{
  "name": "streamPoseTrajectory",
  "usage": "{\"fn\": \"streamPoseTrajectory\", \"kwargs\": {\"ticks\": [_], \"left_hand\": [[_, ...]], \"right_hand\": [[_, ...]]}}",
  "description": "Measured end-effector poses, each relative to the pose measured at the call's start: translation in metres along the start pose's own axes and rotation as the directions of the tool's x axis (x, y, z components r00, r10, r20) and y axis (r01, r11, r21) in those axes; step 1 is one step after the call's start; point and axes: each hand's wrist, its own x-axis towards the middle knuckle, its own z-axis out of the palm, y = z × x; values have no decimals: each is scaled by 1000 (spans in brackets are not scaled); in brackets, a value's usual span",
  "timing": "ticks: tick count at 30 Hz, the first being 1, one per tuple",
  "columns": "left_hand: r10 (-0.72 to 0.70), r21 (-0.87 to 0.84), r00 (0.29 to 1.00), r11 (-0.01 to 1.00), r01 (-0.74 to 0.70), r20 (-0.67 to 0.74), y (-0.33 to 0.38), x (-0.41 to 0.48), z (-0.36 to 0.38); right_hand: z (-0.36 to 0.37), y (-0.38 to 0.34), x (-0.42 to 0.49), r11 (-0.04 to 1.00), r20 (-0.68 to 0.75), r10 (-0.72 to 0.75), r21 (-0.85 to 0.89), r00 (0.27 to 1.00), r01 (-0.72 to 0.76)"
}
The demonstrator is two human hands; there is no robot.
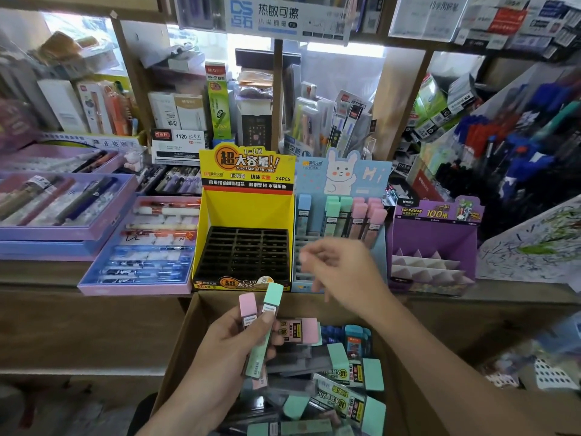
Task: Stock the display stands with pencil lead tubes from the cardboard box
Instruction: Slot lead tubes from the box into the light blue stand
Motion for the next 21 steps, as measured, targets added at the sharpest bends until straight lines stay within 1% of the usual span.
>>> {"fn": "streamPoseTrajectory", "kwargs": {"ticks": [2, 4, 8, 11, 14, 17, 19, 21], "left_hand": [[1, 15, 1000, 1000, -1, 7, 0, -1, 0], [1, 29, 1000, 1000, -2, 9, 1, -2, 0], [-5, 43, 1000, 999, 4, 20, 2, -3, 1], [-15, 31, 1000, 999, 15, -6, 1, -4, 1], [-63, -77, 997, 995, 60, -39, 2, -1, 1], [-97, -169, 991, 982, 81, -88, 1, 3, 1], [-103, -170, 990, 982, 85, -100, 1, 4, 2], [-104, -157, 990, 984, 88, -98, -1, 5, 1]], "right_hand": [[10, 1, -10, 997, 127, 19, 70, 992, -28], [18, 3, -17, 990, 205, 24, 134, 978, -53], [23, 4, -22, 967, 248, 34, 235, 968, -94], [20, 3, -23, 943, 265, 56, 303, 963, -138], [10, 3, -22, 913, 243, 91, 367, 966, -179], [-7, 3, -19, 911, 181, 76, 387, 980, -143], [-24, 2, -16, 914, 103, 55, 395, 993, -92], [-42, 0, -12, 921, -14, 39, 389, 999, -31]]}}
